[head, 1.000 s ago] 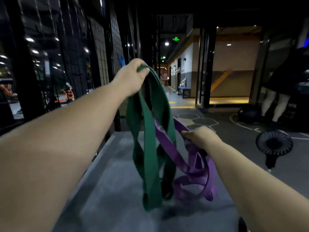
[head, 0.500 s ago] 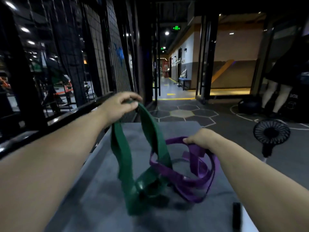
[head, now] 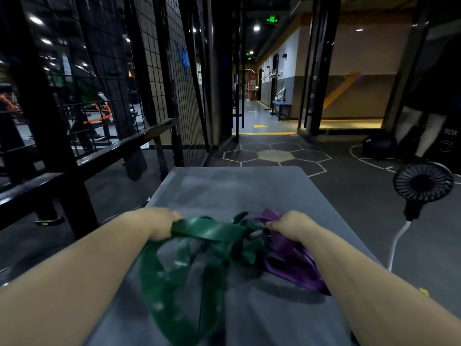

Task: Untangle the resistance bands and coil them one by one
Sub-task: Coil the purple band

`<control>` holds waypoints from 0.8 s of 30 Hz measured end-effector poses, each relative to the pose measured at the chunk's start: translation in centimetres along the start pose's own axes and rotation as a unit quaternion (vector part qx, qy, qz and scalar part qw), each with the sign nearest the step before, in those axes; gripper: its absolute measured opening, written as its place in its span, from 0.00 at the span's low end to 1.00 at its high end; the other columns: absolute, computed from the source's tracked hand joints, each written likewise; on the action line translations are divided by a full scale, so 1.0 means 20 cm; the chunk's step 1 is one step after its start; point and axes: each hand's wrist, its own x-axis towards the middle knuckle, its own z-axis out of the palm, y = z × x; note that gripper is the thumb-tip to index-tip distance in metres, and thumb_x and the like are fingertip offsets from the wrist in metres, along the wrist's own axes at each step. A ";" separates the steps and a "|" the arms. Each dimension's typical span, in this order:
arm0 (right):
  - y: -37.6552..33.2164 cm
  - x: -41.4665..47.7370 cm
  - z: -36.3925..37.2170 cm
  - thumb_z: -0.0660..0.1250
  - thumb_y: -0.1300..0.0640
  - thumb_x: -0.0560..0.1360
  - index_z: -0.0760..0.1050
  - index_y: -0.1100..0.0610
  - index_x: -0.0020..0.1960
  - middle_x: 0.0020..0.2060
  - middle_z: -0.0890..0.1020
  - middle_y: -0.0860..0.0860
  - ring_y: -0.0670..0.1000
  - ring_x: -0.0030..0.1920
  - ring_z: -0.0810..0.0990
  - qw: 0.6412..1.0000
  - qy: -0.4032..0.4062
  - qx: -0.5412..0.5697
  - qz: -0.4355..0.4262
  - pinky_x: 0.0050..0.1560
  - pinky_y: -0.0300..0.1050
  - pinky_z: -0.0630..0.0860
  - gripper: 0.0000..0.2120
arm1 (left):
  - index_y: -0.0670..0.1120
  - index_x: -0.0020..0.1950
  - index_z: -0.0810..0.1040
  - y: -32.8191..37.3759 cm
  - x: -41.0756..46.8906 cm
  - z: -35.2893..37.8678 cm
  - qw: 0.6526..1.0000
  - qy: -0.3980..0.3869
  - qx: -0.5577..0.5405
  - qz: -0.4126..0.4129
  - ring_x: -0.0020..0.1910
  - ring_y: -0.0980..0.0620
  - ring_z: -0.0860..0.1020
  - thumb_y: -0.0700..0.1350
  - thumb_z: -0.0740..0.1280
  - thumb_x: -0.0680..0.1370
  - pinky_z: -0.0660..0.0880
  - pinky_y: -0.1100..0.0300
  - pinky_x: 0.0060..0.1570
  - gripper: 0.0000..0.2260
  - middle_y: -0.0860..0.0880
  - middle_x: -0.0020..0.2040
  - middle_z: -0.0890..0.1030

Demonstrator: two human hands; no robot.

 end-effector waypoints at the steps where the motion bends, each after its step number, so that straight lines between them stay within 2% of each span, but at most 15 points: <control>1: -0.01 0.00 0.01 0.64 0.37 0.76 0.73 0.59 0.45 0.41 0.75 0.54 0.56 0.44 0.73 1.000 0.001 -0.005 -0.003 0.46 0.44 0.68 0.23 | 0.52 0.78 0.55 0.03 0.02 0.03 1.000 -0.014 0.014 -0.005 0.68 0.44 0.70 0.46 0.65 0.79 0.69 0.57 0.61 0.30 0.45 0.74 0.65; 4: -0.04 0.00 0.03 0.62 0.39 0.78 0.72 0.60 0.44 0.37 0.74 0.53 0.56 0.44 0.73 1.000 -0.001 -0.018 -0.007 0.46 0.45 0.68 0.22 | 0.50 0.79 0.48 0.15 0.06 0.06 0.998 0.038 -0.012 0.045 0.77 0.45 0.55 0.55 0.72 0.73 0.59 0.49 0.73 0.44 0.48 0.79 0.52; 6: -0.05 0.00 0.04 0.61 0.40 0.78 0.72 0.60 0.42 0.35 0.73 0.53 0.56 0.44 0.73 1.000 0.002 -0.023 -0.008 0.46 0.45 0.68 0.22 | 0.50 0.78 0.54 0.28 0.08 0.05 0.986 0.091 -0.073 0.115 0.76 0.46 0.56 0.59 0.71 0.73 0.58 0.51 0.73 0.41 0.49 0.78 0.56; 8: -0.06 0.01 0.04 0.61 0.40 0.79 0.71 0.59 0.41 0.37 0.74 0.54 0.56 0.44 0.73 1.000 0.008 -0.022 -0.010 0.46 0.45 0.68 0.22 | 0.50 0.73 0.64 0.44 0.10 0.06 0.974 0.134 -0.106 0.150 0.72 0.46 0.62 0.61 0.66 0.76 0.63 0.53 0.69 0.30 0.49 0.72 0.66; 11: -0.07 0.01 0.04 0.61 0.40 0.78 0.72 0.58 0.40 0.38 0.74 0.53 0.56 0.45 0.74 1.000 0.007 -0.017 -0.020 0.47 0.44 0.68 0.21 | 0.46 0.65 0.69 0.60 0.16 0.14 0.975 0.155 -0.123 0.099 0.64 0.43 0.68 0.61 0.64 0.77 0.68 0.51 0.61 0.24 0.45 0.64 0.72; 15: -0.06 0.03 0.04 0.61 0.41 0.78 0.66 0.55 0.33 0.32 0.71 0.51 0.55 0.44 0.74 0.999 0.008 -0.031 -0.028 0.45 0.44 0.68 0.22 | 0.45 0.61 0.64 0.66 0.24 0.24 0.944 0.295 -0.149 0.011 0.63 0.43 0.66 0.57 0.65 0.77 0.66 0.53 0.60 0.21 0.45 0.62 0.68; 16: -0.05 0.03 0.03 0.61 0.41 0.79 0.66 0.55 0.33 0.32 0.70 0.51 0.55 0.43 0.73 0.999 0.009 -0.036 -0.029 0.45 0.45 0.68 0.23 | 0.45 0.60 0.64 0.66 0.26 0.24 0.944 0.289 -0.159 0.006 0.62 0.43 0.67 0.57 0.66 0.76 0.66 0.53 0.59 0.22 0.45 0.62 0.69; 19: -0.05 0.06 0.02 0.60 0.41 0.80 0.65 0.55 0.32 0.32 0.69 0.51 0.55 0.43 0.73 0.998 0.013 -0.050 -0.035 0.45 0.45 0.67 0.24 | 0.45 0.58 0.65 0.64 0.31 0.25 0.961 0.206 -0.185 0.000 0.62 0.42 0.71 0.60 0.69 0.74 0.67 0.50 0.58 0.24 0.44 0.61 0.74; 21: -0.06 0.07 0.02 0.58 0.39 0.80 0.70 0.56 0.36 0.35 0.73 0.52 0.56 0.44 0.74 0.998 0.013 -0.055 -0.035 0.46 0.47 0.69 0.23 | 0.46 0.58 0.68 0.64 0.32 0.24 0.967 0.210 -0.143 0.000 0.62 0.42 0.73 0.61 0.69 0.73 0.66 0.50 0.59 0.25 0.45 0.60 0.76; 24: -0.07 0.09 0.03 0.58 0.38 0.79 0.77 0.58 0.53 0.45 0.78 0.55 0.57 0.46 0.78 0.998 0.031 -0.040 -0.021 0.48 0.48 0.74 0.24 | 0.46 0.56 0.68 0.64 0.32 0.22 0.953 0.278 -0.119 0.007 0.58 0.43 0.75 0.60 0.69 0.73 0.67 0.52 0.55 0.22 0.46 0.57 0.77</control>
